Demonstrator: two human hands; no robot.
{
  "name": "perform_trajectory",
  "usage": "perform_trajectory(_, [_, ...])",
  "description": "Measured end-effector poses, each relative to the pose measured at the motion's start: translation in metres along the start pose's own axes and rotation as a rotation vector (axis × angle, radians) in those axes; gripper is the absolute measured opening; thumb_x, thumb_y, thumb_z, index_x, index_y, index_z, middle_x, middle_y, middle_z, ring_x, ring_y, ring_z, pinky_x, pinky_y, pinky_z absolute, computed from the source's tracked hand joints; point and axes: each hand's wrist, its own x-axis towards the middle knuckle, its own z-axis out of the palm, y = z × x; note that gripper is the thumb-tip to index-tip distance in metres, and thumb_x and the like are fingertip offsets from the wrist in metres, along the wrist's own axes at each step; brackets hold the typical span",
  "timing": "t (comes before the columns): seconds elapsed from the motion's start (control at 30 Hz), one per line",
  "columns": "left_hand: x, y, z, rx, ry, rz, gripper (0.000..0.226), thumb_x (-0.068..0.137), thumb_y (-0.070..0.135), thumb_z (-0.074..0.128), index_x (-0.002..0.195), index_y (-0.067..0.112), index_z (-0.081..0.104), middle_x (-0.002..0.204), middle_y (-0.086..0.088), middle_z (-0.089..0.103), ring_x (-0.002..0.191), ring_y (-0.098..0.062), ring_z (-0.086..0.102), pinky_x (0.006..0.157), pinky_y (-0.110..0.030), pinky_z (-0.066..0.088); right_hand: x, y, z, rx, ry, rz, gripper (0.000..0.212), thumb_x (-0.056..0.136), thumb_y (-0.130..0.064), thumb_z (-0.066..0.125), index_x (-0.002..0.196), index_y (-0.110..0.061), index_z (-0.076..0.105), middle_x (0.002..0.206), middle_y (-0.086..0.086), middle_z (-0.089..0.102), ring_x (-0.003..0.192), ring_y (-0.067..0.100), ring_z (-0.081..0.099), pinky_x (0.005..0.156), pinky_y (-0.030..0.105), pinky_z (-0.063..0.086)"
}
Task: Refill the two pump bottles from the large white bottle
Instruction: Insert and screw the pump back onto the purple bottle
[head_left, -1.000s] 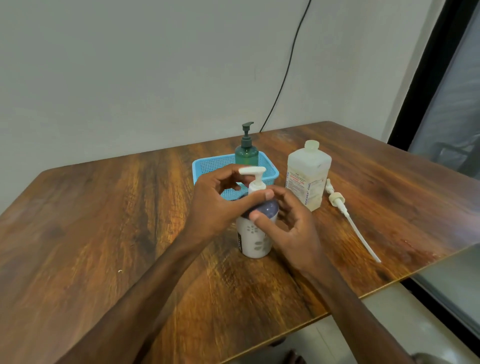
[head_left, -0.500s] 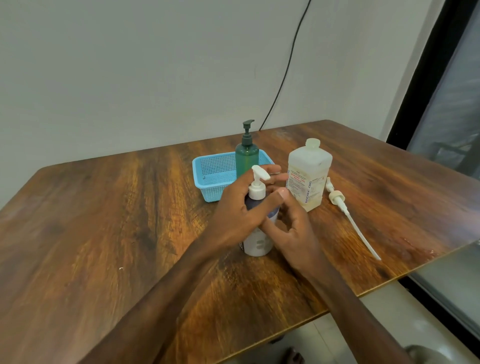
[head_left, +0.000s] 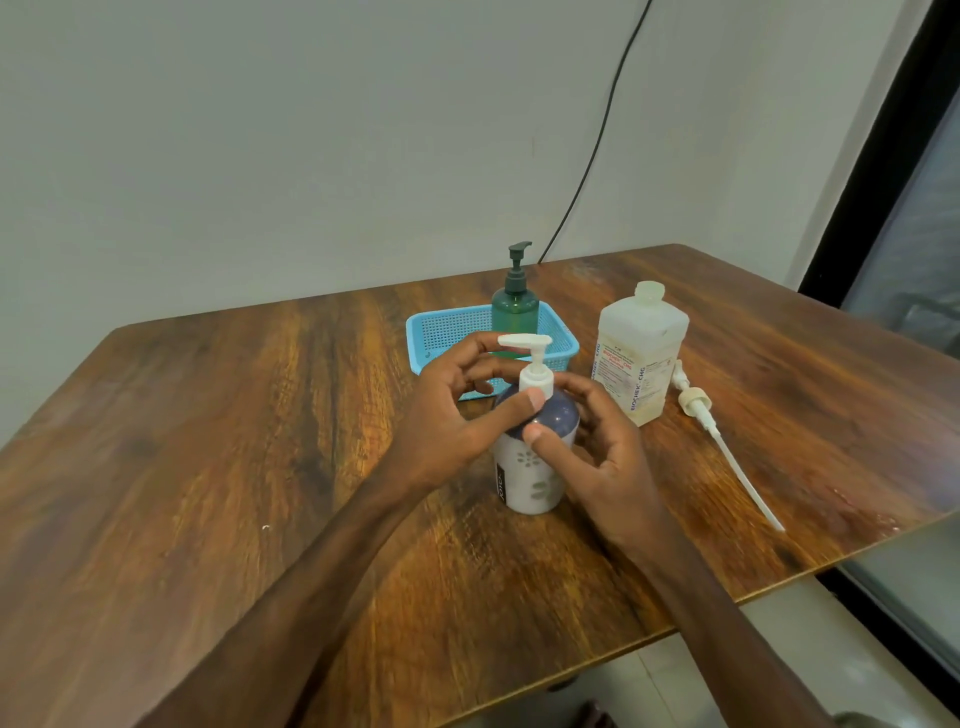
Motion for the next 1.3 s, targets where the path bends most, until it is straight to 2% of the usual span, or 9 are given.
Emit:
perform_trajectory(0.17, [-0.005,0.008,0.009,0.070,-0.016,0.057,0.044,0.093,0.026,0.079,0.133,0.031,0.061,0.119,0.030,0.075,0.121,0.004,0.068,0.097,-0.014,0.053,-0.002,-0.002,0.001,0.021,-0.004,-0.005,0.051,0.090,-0.023,0.073,0.137,-0.027,0.053,0.130,-0.019,0.064,0.120,0.005,0.063,0.096,0.026,0.056])
perform_trajectory(0.27, [-0.004,0.010,0.011,0.163,0.076,0.085,0.054,0.080,0.058,0.078,0.127,0.036,0.066,0.119,0.023,0.074,0.117,-0.004,0.068,0.094,-0.032,0.058,-0.004,-0.005,0.002,0.023,0.000,-0.007,0.047,0.090,-0.024,0.071,0.134,-0.027,0.054,0.127,-0.018,0.065,0.119,0.005,0.064,0.094,0.026,0.056])
perform_trajectory(0.37, [-0.002,0.007,0.014,0.140,0.163,0.048,0.046,0.070,0.066,0.081,0.108,0.043,0.068,0.105,0.027,0.073,0.103,-0.004,0.069,0.085,-0.035,0.063,-0.004,-0.007,0.003,0.012,0.009,-0.011,0.049,0.087,-0.030,0.071,0.133,-0.025,0.055,0.126,-0.015,0.066,0.118,0.007,0.064,0.091,0.026,0.057])
perform_trajectory(0.5, [0.000,0.010,0.019,0.140,0.158,0.035,0.037,0.068,0.052,0.094,0.094,0.042,0.070,0.092,0.030,0.074,0.090,0.002,0.071,0.072,-0.017,0.057,-0.005,-0.008,0.002,0.023,0.009,-0.005,0.049,0.086,-0.028,0.072,0.132,-0.021,0.055,0.123,-0.013,0.067,0.117,0.009,0.065,0.090,0.029,0.058])
perform_trajectory(0.63, [0.005,0.010,0.007,0.178,0.049,0.044,0.038,0.079,0.046,0.091,0.109,0.025,0.083,0.097,0.017,0.081,0.093,-0.008,0.077,0.076,-0.037,0.064,-0.003,-0.008,0.003,0.040,0.018,-0.017,0.049,0.086,-0.023,0.073,0.132,-0.019,0.057,0.124,-0.008,0.068,0.116,0.013,0.066,0.091,0.030,0.058])
perform_trajectory(0.77, [0.008,0.020,-0.002,0.222,-0.068,0.079,0.027,0.087,0.035,0.086,0.112,0.036,0.076,0.097,0.027,0.075,0.089,0.009,0.070,0.069,-0.010,0.050,-0.003,-0.008,0.003,0.071,0.007,0.000,0.053,0.085,-0.025,0.073,0.134,-0.020,0.056,0.126,-0.011,0.068,0.116,0.010,0.066,0.090,0.025,0.056])
perform_trajectory(0.93, [0.011,0.025,-0.005,0.288,-0.105,0.083,0.027,0.081,0.062,0.070,0.107,0.054,0.070,0.099,0.039,0.073,0.096,0.001,0.070,0.072,-0.017,0.054,-0.002,-0.007,0.002,0.041,0.034,0.010,0.054,0.083,-0.029,0.076,0.133,-0.023,0.056,0.126,-0.014,0.067,0.117,0.009,0.065,0.091,0.030,0.058])
perform_trajectory(1.07, [0.001,0.019,0.004,0.355,0.066,0.057,0.047,0.078,0.064,0.081,0.114,0.034,0.079,0.109,0.024,0.075,0.099,-0.002,0.068,0.079,-0.023,0.058,-0.002,-0.008,0.002,0.084,0.026,0.017,0.050,0.083,-0.022,0.077,0.129,-0.019,0.057,0.121,-0.010,0.070,0.113,0.011,0.068,0.085,0.026,0.059])
perform_trajectory(1.3, [-0.009,0.030,0.028,0.368,0.263,0.031,0.036,0.082,0.040,0.090,0.115,0.027,0.082,0.106,0.021,0.074,0.087,0.003,0.070,0.084,-0.023,0.061,-0.002,-0.006,0.000,0.035,0.045,0.019,0.045,0.085,-0.017,0.079,0.124,-0.020,0.058,0.115,-0.022,0.070,0.108,0.001,0.068,0.078,0.015,0.056])
